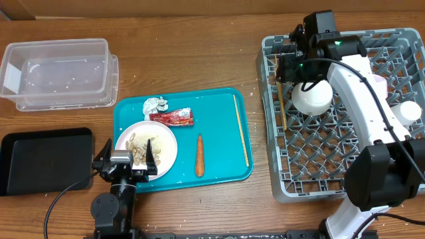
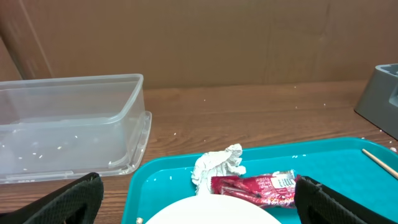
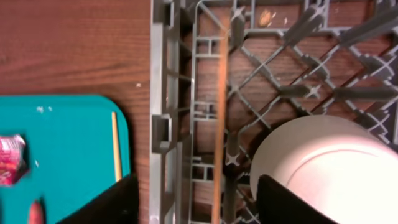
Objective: Sort waste into correct bins and load items into the dishwasher
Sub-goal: 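Carry the chopstick into the dish rack and release it, then return the right gripper to the second chopstick and grasp it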
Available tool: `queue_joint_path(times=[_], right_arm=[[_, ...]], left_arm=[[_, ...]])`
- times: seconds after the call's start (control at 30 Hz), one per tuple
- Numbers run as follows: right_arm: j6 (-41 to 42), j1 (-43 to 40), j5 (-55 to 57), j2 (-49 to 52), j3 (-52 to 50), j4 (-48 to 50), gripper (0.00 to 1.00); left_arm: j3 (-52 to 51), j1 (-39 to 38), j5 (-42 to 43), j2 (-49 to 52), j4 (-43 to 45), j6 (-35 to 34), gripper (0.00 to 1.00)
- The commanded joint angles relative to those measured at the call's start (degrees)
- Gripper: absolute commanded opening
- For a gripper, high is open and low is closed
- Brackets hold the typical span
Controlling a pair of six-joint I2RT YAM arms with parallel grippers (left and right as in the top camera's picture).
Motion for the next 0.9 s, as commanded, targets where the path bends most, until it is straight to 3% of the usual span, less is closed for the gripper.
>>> queue_joint_path(times=[0.0, 0.27, 0.4, 0.5, 0.6, 0.63, 0.87], right_arm=[[0.2, 0.3, -0.7, -0.4, -0.3, -0.7, 0.66], [1.1, 1.0, -12.0, -2.3, 7.6, -9.0, 0.66], [6.1, 5.2, -12.0, -5.3, 9.2, -9.7, 0.66], [10.5, 10.7, -6.6, -5.9, 9.2, -9.7, 0.7], [14.9, 17.1, 2.9, -4.6, 8.0, -8.9, 0.92], [16.0, 19.0, 5.8, -4.0, 6.9, -8.1, 0.95], [21.1, 25.9, 10.7, 2.7, -0.6, -1.6, 0.95]], left_arm=[[-0.2, -0.4, -0.2, -0.6, -0.1, 1.1, 1.0], [-0.2, -0.4, -0.2, -0.6, -0.1, 1.1, 1.0], [-0.2, -0.4, -0.2, -0.6, -0.1, 1.1, 1.0], [-0.2, -0.4, -0.2, -0.6, -0.1, 1.1, 1.0], [-0.2, -0.4, -0.2, -0.6, -0.1, 1.1, 1.0], [-0.2, -0.4, -0.2, -0.6, -0.1, 1.1, 1.0], [-0.2, -0.4, -0.2, -0.6, -0.1, 1.1, 1.0]])
